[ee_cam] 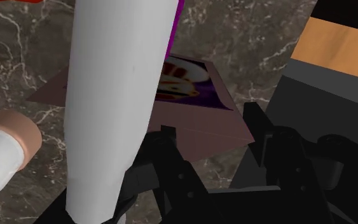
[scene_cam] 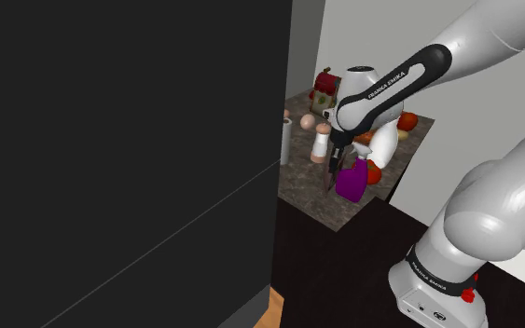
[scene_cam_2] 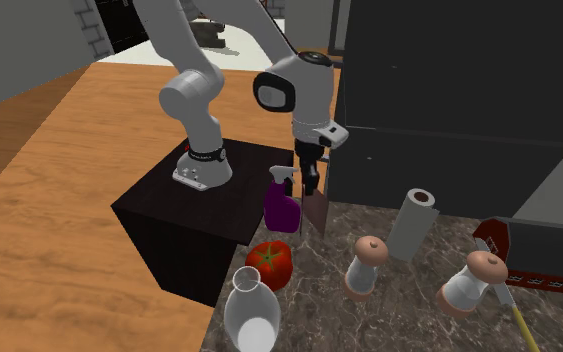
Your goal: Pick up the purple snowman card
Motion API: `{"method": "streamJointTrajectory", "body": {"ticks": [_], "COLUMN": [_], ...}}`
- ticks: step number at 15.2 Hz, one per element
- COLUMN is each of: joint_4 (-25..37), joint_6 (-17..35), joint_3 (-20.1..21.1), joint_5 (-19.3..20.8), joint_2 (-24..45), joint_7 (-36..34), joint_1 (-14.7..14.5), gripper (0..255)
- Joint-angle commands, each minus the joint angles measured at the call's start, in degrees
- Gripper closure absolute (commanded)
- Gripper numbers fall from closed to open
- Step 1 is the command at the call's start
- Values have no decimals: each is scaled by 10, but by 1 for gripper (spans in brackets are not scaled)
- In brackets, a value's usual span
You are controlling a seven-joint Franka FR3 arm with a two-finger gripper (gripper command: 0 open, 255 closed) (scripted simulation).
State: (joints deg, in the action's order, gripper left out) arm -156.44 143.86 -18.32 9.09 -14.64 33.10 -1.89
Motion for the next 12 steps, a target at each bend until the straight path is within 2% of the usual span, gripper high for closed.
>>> {"method": "streamJointTrajectory", "body": {"ticks": [1,10,12], "joint_4": [5,34,35], "joint_6": [-22,-111,-113], "joint_3": [2,13,13], "joint_5": [3,8,8], "joint_2": [-17,-78,-79], "joint_7": [-1,-6,-6], "joint_1": [2,7,7], "gripper": [255,255,255]}}
